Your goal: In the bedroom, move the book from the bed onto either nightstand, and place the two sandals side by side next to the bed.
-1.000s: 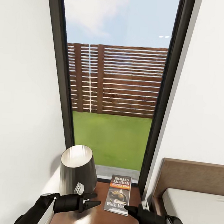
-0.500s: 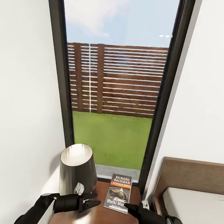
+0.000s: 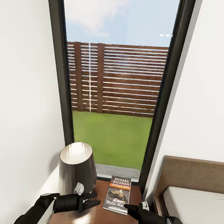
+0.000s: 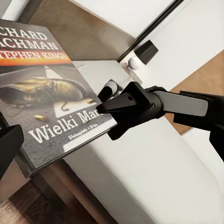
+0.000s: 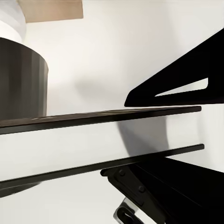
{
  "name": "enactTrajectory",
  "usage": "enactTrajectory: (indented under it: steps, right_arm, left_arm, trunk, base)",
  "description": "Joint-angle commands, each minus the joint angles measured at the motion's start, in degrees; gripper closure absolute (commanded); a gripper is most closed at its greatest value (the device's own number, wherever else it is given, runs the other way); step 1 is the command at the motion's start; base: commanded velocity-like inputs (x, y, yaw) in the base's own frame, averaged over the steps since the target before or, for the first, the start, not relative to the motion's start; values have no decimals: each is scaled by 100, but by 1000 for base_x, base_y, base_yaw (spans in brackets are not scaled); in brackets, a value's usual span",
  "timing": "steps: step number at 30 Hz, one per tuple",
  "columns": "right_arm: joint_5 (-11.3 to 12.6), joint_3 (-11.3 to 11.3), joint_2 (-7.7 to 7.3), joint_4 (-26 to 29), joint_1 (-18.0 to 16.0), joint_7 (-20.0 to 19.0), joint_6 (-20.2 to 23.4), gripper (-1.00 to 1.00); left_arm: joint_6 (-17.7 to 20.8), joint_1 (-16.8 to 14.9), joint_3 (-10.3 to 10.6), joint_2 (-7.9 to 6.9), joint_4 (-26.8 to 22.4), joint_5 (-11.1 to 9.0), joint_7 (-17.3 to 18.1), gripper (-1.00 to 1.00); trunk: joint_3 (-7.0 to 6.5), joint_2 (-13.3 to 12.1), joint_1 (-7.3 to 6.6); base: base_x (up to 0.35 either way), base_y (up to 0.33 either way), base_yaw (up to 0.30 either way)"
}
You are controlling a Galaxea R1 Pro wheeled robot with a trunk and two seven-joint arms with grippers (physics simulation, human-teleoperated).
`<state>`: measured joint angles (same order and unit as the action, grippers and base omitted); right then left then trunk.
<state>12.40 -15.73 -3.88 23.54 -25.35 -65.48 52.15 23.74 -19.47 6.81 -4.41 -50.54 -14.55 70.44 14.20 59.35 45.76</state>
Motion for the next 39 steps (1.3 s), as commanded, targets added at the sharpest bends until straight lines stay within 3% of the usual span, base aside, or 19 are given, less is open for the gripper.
enactTrajectory:
  steps: [1, 39]
  right_arm:
    - [-1, -17, 2, -1, -5, -13, 27, 100]
    - [-1, -17, 9, 10, -5, -18, 32, 100]
  left_arm:
    - [60, -4, 22, -7, 0, -54, -4, -100]
    - [60, -4, 22, -7, 0, -57, -4, -100]
  trunk:
    - [26, 47, 23]
    - [708, 1571, 858]
  base:
    - [0, 0, 0]
    - [0, 0, 0]
